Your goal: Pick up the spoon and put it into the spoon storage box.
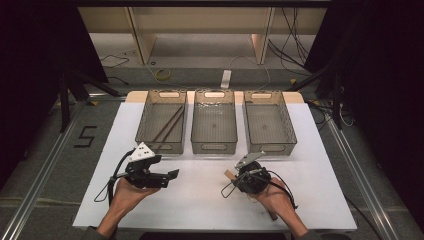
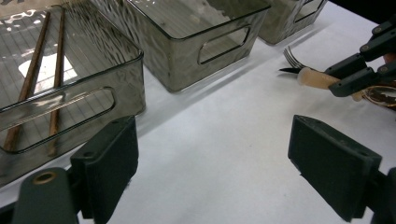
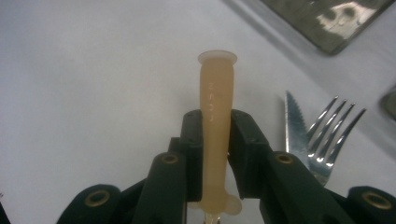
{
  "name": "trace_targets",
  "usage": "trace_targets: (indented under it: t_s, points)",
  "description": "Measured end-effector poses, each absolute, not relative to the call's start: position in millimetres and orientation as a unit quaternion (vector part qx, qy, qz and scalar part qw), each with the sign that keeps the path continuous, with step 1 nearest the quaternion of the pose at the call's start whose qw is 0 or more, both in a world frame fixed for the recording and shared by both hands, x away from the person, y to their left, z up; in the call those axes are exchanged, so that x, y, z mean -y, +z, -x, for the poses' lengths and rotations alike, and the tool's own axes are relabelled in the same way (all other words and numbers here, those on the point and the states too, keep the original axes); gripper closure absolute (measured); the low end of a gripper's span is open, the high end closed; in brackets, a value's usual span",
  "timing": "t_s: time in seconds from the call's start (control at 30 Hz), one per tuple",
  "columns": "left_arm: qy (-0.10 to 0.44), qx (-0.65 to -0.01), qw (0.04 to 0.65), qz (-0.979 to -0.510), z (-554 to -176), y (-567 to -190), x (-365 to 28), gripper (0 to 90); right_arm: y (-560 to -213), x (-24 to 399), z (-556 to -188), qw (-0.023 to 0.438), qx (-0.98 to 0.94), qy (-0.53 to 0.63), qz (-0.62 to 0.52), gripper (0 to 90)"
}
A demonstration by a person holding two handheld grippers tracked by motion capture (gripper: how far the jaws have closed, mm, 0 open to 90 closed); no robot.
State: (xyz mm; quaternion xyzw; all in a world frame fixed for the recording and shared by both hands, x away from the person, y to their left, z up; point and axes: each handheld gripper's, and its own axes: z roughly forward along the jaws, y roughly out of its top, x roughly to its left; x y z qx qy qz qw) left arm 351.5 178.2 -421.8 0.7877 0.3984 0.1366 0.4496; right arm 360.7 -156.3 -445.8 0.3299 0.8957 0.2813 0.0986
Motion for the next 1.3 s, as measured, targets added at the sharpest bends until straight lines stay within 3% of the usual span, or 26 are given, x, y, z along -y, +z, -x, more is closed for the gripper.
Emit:
trace_targets:
  t_s: [0.57, 1.3]
  points:
    - [0.128, -0.401, 0.465, -0.779, -352, -420, -182, 15.6, -413, 171, -386, 0.107, -0.86, 0.358, -0.347, 76.7]
    - [0.132, -0.402, 0.476, -0.771, -351, -419, -183, 15.6, -384, 155, -432, 0.123, -0.835, 0.395, -0.364, 76.5]
